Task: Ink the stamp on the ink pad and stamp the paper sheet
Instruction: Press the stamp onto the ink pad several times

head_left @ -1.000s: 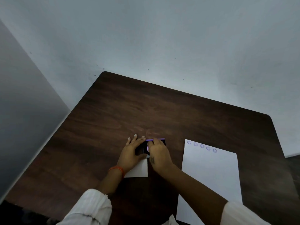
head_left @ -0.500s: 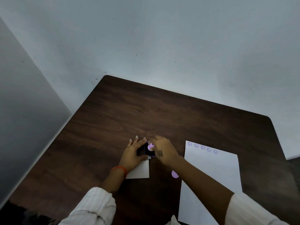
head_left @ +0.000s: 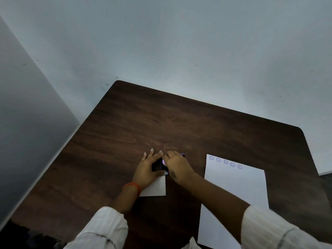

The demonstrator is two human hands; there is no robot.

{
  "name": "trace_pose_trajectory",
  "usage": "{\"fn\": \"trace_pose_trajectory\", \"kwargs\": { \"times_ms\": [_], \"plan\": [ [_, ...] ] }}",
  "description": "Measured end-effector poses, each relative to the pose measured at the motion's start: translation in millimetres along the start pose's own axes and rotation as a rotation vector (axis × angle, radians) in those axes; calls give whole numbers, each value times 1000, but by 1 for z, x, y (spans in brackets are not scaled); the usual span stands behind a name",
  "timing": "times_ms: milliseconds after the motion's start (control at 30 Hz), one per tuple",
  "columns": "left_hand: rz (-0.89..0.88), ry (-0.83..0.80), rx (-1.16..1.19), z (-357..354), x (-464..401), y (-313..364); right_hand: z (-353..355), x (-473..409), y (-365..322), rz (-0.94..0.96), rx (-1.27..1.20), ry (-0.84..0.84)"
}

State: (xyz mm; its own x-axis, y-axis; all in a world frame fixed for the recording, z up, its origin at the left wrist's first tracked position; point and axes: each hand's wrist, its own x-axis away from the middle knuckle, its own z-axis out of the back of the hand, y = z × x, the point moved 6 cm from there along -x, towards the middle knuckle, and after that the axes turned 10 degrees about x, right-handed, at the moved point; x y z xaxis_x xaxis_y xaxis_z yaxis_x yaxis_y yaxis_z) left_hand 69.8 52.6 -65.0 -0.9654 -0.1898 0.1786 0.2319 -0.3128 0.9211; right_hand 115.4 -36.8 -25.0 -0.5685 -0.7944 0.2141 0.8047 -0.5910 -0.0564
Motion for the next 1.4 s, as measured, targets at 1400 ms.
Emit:
{"fn": "trace_pose_trajectory", "kwargs": {
  "times_ms": [1400],
  "plan": [
    [63, -1, -42, -2, -3, -8, 11, 7, 42, -232, -276, -44]
  ]
}}
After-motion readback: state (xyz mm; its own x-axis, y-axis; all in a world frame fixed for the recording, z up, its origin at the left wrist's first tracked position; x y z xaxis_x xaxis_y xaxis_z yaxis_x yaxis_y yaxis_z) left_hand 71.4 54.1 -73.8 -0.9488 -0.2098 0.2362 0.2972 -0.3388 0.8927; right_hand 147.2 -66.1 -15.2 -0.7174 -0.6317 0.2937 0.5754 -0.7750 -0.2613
